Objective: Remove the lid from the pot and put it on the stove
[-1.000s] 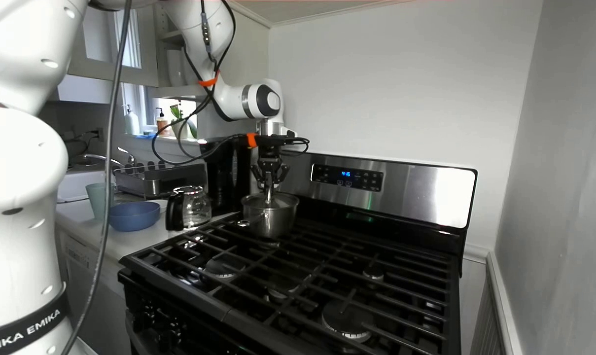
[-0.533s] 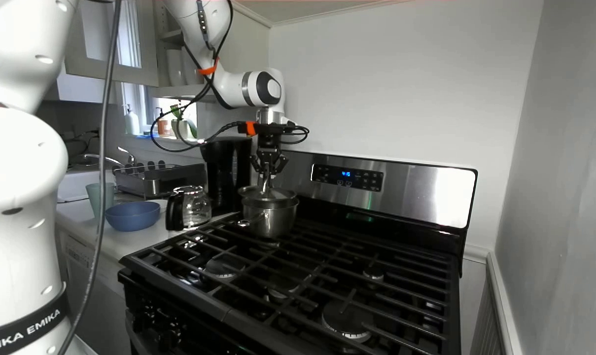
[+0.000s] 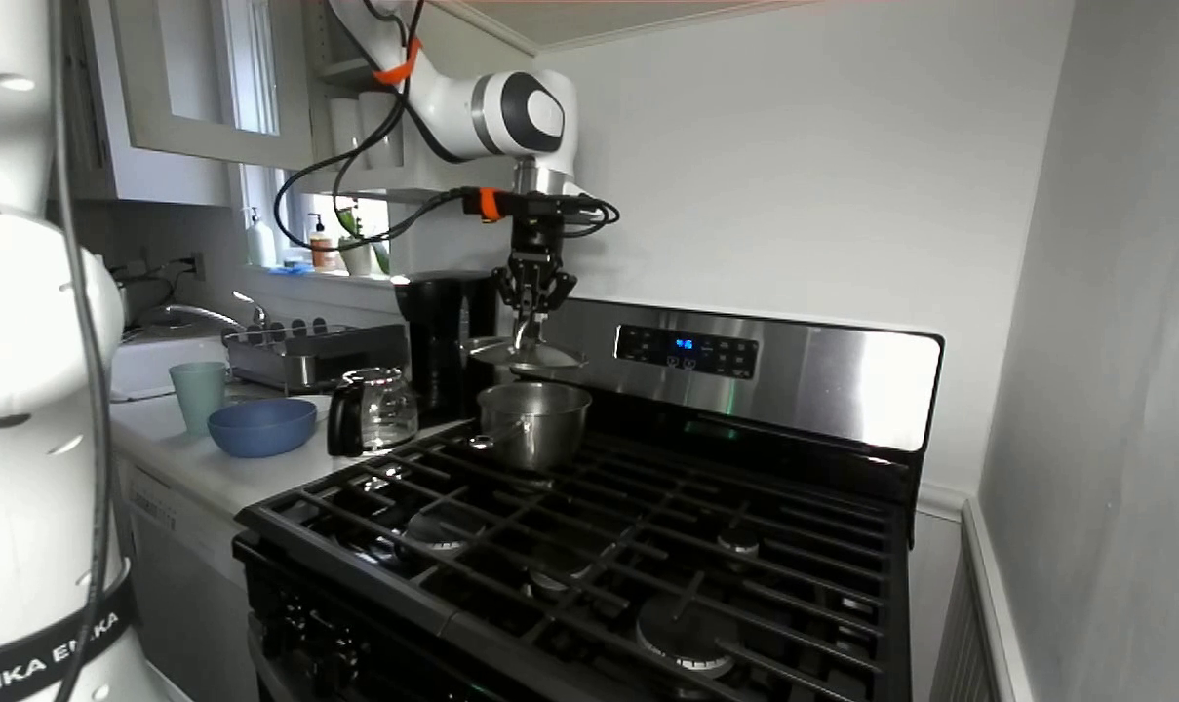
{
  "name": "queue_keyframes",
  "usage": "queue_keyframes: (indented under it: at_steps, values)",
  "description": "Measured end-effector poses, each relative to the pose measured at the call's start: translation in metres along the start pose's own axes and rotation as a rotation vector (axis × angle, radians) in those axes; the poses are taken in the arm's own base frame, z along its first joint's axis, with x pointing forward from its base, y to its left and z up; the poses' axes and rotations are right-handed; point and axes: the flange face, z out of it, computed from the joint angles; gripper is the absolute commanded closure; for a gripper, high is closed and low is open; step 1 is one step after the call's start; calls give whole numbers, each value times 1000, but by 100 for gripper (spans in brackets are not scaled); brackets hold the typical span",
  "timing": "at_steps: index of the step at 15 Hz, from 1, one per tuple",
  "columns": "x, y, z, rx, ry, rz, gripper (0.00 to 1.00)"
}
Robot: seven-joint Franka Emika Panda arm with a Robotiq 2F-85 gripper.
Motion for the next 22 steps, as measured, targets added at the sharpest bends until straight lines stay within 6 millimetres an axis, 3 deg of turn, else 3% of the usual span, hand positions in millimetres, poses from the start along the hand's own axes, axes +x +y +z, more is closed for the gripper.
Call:
queue_keyframes:
  at_steps: [5,10,17,22]
  values:
    - [-78,73,8,78,45,227,96]
    - [-134,115,31,97,121,473,96]
    - [-162,147,78,17,171,785,96]
    - [-157,149,107,8,122,859,96]
